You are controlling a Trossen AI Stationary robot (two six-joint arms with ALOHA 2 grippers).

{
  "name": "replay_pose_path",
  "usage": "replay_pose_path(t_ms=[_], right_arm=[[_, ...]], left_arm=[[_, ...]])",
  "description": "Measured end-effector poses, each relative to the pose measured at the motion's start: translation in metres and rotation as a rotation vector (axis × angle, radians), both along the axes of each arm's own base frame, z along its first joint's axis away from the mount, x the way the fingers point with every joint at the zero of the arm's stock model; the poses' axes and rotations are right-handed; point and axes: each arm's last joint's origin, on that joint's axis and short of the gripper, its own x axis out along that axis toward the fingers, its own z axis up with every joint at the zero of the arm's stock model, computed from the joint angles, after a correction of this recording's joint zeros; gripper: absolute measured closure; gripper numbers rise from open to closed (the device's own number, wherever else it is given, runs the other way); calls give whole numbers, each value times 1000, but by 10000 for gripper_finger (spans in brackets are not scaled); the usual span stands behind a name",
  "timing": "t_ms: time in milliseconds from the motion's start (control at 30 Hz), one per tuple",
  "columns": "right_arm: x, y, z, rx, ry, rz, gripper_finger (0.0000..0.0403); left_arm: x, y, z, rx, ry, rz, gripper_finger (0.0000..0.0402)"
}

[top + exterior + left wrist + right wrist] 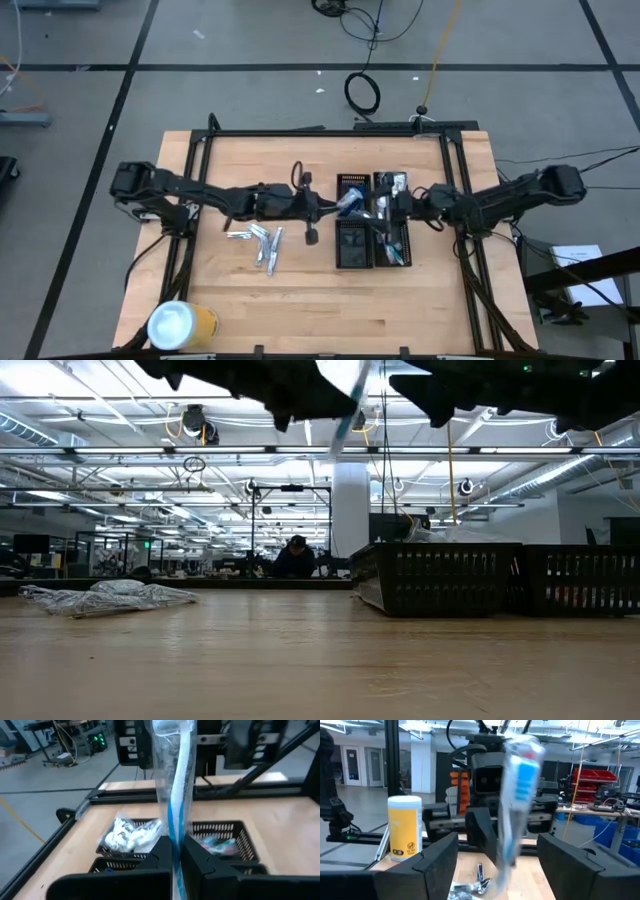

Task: Pick & Place Travel size toiletries
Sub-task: Put the blue toothbrush into the bottom right black basket

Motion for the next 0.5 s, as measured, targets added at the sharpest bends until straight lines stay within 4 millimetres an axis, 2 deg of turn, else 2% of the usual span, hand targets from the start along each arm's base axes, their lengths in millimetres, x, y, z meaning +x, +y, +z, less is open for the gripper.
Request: replay_pose_path(t_ms=[167, 333, 500], right_arm=[[18, 0, -5, -1, 24, -5, 147], [29, 1, -3, 0, 19, -7, 151], [30, 1, -1, 7, 10, -11, 191]], left_arm=[[15, 2, -5, 18, 9, -59, 398], [22, 1, -9, 61, 31, -107, 399], [22, 2, -8, 92, 32, -112, 394]])
